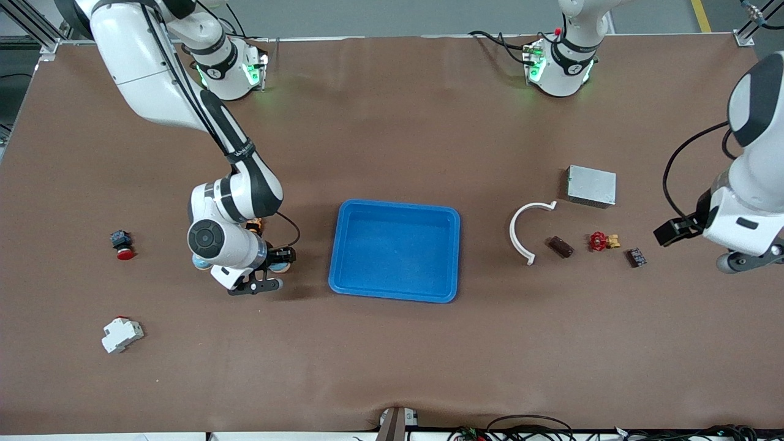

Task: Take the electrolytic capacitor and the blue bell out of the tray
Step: 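Set the bell beside the first bell while the left gripper withdraws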

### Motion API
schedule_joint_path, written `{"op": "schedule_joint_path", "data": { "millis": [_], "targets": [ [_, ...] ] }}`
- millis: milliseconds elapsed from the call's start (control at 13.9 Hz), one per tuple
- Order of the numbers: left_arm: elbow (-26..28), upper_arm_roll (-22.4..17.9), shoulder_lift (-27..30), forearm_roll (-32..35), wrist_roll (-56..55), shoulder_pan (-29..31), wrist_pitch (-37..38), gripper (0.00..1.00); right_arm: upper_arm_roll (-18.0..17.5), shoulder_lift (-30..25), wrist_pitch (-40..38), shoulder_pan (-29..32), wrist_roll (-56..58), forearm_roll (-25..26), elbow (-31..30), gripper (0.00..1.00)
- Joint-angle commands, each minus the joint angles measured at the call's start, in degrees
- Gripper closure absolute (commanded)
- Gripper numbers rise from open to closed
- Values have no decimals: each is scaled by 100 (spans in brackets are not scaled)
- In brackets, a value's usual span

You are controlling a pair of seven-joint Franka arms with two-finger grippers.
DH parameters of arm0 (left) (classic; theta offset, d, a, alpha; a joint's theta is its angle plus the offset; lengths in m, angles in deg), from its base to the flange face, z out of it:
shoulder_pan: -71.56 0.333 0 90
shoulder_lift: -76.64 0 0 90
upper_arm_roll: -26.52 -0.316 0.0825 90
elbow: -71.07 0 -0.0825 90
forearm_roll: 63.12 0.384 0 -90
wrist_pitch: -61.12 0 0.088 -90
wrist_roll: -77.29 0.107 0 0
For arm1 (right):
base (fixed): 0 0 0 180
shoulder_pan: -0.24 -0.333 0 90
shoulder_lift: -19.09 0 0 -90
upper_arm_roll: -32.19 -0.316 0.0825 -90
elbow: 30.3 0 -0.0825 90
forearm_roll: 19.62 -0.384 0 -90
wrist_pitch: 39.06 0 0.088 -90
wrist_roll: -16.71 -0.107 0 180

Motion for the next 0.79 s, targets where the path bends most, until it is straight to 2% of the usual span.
{"op": "schedule_joint_path", "data": {
  "millis": [0, 144, 216, 288, 432, 576, 720],
  "targets": [
    [-121, 47, 222, -377, 39, 53, 198, 0, -50, 43, 3, 76, 110, -21, 77, 95],
    [-122, -5, 415, -596, 39, -34, 347, 0, -50, 43, 3, 76, 110, -21, 77, 87],
    [-95, -163, 547, -772, 47, -226, 426, 0, -50, 43, 3, 76, 110, -21, 77, 80],
    [-78, -625, 644, -913, 56, -498, 453, 0, -50, 43, 3, 76, 110, -21, 77, 65],
    [18, -1601, 916, -1308, 379, -1253, 654, 0, -50, 34, -6, 76, 101, -30, 77, 3],
    [307, -2341, 1267, -1607, 793, -1764, 655, 0, -59, -1, -67, 50, 40, -39, 77, 0],
    [580, -2528, 1575, -1643, 838, -1924, 646, 0, -59, -123, -190, 15, 13, -48, 77, 0]
  ]
}}
